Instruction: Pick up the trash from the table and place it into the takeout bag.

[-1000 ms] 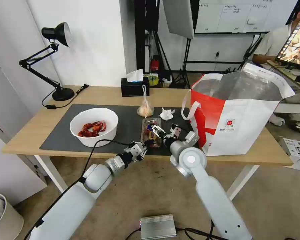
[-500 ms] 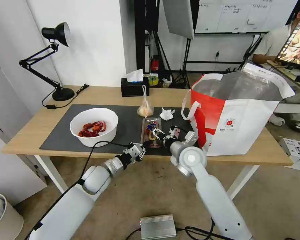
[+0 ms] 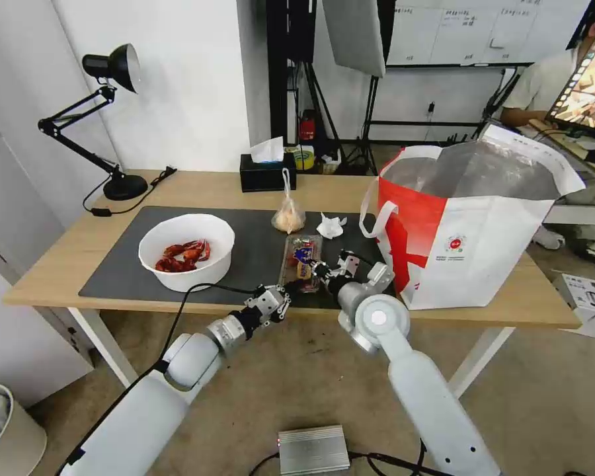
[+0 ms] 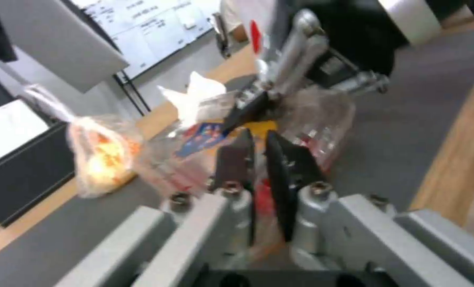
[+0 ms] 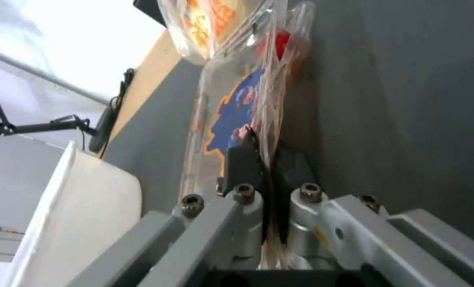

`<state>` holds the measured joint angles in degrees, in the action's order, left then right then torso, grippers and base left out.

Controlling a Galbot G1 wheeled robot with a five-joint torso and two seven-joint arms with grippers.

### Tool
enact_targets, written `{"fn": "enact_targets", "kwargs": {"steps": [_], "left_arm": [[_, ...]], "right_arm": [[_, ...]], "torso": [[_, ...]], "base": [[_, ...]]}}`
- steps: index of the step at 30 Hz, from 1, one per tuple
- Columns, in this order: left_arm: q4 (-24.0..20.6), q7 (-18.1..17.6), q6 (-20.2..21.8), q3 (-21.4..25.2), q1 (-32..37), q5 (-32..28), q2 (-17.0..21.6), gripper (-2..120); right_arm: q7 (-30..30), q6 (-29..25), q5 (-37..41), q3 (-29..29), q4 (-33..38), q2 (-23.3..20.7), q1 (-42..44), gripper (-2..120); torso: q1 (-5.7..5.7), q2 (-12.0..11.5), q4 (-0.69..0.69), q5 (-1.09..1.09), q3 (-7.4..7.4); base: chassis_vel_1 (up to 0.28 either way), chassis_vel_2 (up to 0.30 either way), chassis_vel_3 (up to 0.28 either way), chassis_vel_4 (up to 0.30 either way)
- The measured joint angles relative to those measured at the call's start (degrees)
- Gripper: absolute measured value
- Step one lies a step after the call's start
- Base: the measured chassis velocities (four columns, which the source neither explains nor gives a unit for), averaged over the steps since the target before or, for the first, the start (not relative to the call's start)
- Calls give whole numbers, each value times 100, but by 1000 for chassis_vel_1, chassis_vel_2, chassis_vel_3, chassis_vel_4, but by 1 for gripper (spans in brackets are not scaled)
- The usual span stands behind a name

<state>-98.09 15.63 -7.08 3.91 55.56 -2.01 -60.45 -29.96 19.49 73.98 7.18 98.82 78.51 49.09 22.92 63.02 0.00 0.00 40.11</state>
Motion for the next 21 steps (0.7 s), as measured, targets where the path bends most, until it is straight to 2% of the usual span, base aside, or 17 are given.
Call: {"fn": "enact_targets", "kwargs": {"steps": [5, 6, 9, 10, 12, 14, 17, 18, 20, 21], "left_arm": [[-443, -241, 225, 226, 252, -538, 179, 38], [-443, -241, 225, 226, 252, -538, 179, 38], [-782, -538, 463, 377, 526, -1104, 253, 52], [-782, -538, 463, 377, 526, -1104, 253, 52], [-950, -733, 621, 527, 686, -1411, 277, 63], [-971, -766, 653, 550, 705, -1451, 282, 65], [-1006, -953, 946, 549, 690, -1649, 295, 81], [-1006, -953, 946, 549, 690, -1649, 295, 81], [-984, -1033, 1057, 519, 677, -1728, 254, 91], [-987, -1052, 1075, 547, 715, -1741, 241, 93]], "right_arm": [[118, -134, -140, -17, 59, -65, 43, 1], [118, -134, -140, -17, 59, -65, 43, 1], [299, -220, -401, -68, 135, -194, 98, 1], [299, -220, -401, -68, 135, -194, 98, 1], [585, -338, -756, -145, 225, -367, 165, 1], [673, -367, -870, -164, 253, -416, 188, 1], [1121, -509, -1510, -83, 576, -681, 537, 1], [1121, -509, -1510, -83, 576, -681, 537, 1], [1360, -606, -1898, 25, 765, -828, 771, 1], [1440, -655, -2033, 33, 811, -871, 827, 1]], "torso": [[0, 0, 0, 0, 0], [0, 0, 0, 0, 0], [0, 0, 0, 0, 0], [0, 0, 0, 0, 0], [0, 0, 0, 0, 0], [0, 0, 1, 0, 0], [0, 0, 2, 2, 0], [0, 0, 2, 2, 0], [0, 1, -7, -1, -1], [0, 1, -6, 0, -1]], "base": [[0, 0, 0, 0], [0, 0, 0, 0], [0, 0, 0, 0], [0, 0, 0, 0], [0, 0, 0, 0], [0, 0, 0, 0], [0, 0, 0, 0], [0, 0, 0, 0], [0, 0, 0, 0], [0, 0, 0, 0]]}}
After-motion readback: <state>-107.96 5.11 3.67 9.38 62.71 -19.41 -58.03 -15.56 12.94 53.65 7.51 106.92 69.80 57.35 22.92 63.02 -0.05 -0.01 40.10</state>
